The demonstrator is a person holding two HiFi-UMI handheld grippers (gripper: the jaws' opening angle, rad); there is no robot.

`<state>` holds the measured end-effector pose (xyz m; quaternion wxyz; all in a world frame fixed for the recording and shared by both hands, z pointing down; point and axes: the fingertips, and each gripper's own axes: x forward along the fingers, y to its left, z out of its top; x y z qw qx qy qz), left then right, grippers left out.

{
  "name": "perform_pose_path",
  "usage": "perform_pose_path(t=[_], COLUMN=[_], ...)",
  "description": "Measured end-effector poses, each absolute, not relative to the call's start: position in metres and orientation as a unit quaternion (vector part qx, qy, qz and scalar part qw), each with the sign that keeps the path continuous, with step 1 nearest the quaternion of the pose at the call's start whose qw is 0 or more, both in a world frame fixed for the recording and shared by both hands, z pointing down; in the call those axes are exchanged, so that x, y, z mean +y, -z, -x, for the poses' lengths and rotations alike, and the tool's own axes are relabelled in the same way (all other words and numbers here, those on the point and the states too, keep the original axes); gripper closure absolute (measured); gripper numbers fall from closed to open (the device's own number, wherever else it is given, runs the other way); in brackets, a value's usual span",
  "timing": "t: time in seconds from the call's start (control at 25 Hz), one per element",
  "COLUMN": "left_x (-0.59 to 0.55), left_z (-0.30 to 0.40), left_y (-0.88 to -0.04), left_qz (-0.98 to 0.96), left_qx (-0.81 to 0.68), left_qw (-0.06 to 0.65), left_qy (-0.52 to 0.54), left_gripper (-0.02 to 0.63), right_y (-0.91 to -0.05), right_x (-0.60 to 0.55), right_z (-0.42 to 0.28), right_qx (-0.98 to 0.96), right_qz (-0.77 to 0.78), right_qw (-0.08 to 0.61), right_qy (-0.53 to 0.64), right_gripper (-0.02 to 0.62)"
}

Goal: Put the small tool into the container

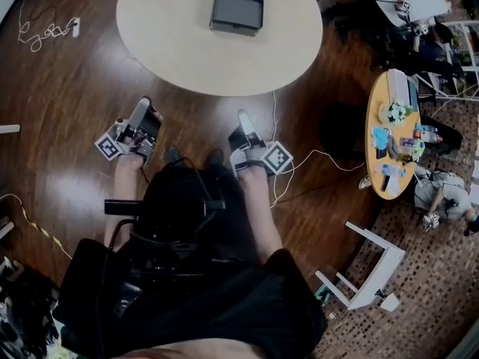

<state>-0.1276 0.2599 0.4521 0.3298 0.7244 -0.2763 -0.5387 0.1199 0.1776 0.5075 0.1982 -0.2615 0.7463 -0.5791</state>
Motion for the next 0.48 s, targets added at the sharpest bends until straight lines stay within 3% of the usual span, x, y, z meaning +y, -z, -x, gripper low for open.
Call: perform_pose_path(t=[0.24,0.48], left_x=[0.269,0.272], left_z=[0.127,0.060], left_y=[-0.446,-0.447], left_qz=[-0.716,-0.722], left_qx=[-0.285,-0.272], left_qw=[0.328,0.370], left_qy=[0.546,0.517], left_gripper=[0.607,0.607], right_y=[-0.469,-0.492], right_x=[0.193,0.210], right_z=[-0.106,-0.151], right_qx=[0.793,0.765], right_qz=[0.235,0.240], right_qw=[0.179,0.204], right_qy=[0.533,0.562], right_gripper=[0.615,0.615])
